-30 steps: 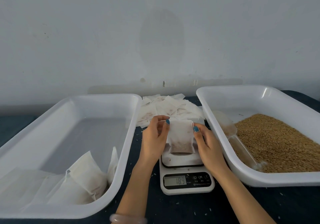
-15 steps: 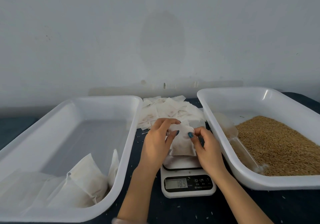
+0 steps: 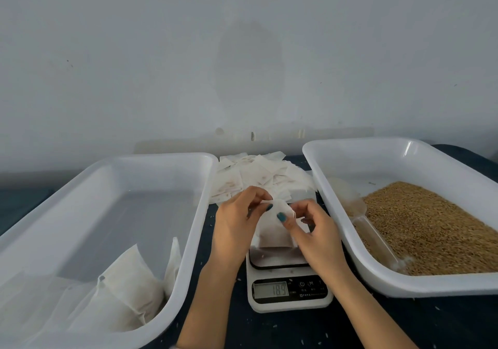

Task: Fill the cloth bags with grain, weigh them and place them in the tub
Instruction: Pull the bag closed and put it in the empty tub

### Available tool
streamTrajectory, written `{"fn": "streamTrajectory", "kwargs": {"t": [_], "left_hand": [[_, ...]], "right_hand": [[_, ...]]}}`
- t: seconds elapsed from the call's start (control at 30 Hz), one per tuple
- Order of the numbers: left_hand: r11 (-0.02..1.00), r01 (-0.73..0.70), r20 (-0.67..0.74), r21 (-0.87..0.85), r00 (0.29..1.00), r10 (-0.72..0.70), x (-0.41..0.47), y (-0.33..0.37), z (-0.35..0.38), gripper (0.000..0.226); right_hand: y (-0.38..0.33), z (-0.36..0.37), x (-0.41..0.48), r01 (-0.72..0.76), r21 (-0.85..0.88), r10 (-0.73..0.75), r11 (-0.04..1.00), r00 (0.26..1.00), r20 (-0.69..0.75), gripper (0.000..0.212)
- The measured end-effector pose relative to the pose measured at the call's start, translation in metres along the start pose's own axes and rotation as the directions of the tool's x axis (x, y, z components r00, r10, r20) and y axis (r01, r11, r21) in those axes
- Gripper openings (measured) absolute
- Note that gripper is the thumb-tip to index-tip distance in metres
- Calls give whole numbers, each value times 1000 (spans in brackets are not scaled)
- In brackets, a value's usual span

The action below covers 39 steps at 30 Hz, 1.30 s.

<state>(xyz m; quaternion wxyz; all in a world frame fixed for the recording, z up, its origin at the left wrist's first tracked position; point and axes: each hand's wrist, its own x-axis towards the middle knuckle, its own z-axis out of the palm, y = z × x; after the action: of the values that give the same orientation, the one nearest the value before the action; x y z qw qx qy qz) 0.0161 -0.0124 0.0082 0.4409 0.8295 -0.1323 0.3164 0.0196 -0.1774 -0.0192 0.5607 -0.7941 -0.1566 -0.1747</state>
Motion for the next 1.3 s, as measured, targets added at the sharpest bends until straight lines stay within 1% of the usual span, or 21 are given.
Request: {"fn": "streamTrajectory", "kwargs": {"t": [0.03,0.07,0.13,0.17,0.23,0.3,0.37,0.43,0.5,0.57,0.63,0.7,0.77,0.83,0.93,1.03,1.13,1.23,1.3], "left_hand": [[1000,-12,11,-3,1000,12,0,0,0,11],[1000,-20,20,-2,1000,20,0,0,0,12],[1000,-22,33,5,999,22,0,0,1,14],[1000,-15,33,10,999,15,0,0,1,14],[1000,-2,22,32,1000,1,0,0,2,12],[994,4,-10,105,1000,-3,-1,1,3,11],[988,33,-64,151,998,-24,-1,4,5,10],[985,113,-118,128,988,-98,-1,7,6,13],[981,177,-139,76,976,-165,-1,8,5,16],[969,244,-60,34,969,-242,-3,7,4,33],[947,319,71,32,945,-320,-5,8,5,41],[929,370,145,18,918,-369,-5,9,7,37],[912,410,152,-12,902,-404,-4,9,8,31],[904,427,138,-25,897,-420,-2,8,8,26],[926,378,121,3,919,-375,-2,7,6,30],[951,280,119,133,948,-296,-2,6,3,33],[958,193,136,211,965,-224,-2,6,4,34],[964,178,140,199,968,-208,1,5,2,36],[965,186,147,186,966,-215,2,5,0,36]], "right_hand": [[-3,0,0,19,-22,-19,1000,1000,17,43],[-6,1,2,39,-57,-37,998,999,31,46],[-11,4,6,76,-120,-74,990,997,17,34],[-12,6,9,95,-147,-98,984,995,-14,27],[-13,7,12,92,-176,-109,980,990,-89,22],[-15,8,14,47,-133,-64,990,990,-127,19],[-19,9,14,8,-81,-19,997,991,-134,15],[-23,10,15,-40,-31,35,999,987,-157,16],[-24,12,16,-71,-14,67,997,979,-193,23],[-24,13,14,-62,-61,47,996,975,-215,33],[-25,15,11,-26,-120,0,992,978,-208,37],[-26,16,9,21,-158,-49,987,983,-174,35],[-28,15,8,63,-181,-84,981,990,-113,26],[-30,13,7,98,-241,-112,966,993,-44,18],[-32,11,5,175,-368,-168,913,984,51,15],[-36,7,3,245,-501,-199,830,969,146,17],[-40,3,3,309,-641,-208,703,951,230,25],[-48,-4,3,356,-757,-244,549,934,262,33],[-53,-7,4,356,-807,-238,472,932,272,44]]}}
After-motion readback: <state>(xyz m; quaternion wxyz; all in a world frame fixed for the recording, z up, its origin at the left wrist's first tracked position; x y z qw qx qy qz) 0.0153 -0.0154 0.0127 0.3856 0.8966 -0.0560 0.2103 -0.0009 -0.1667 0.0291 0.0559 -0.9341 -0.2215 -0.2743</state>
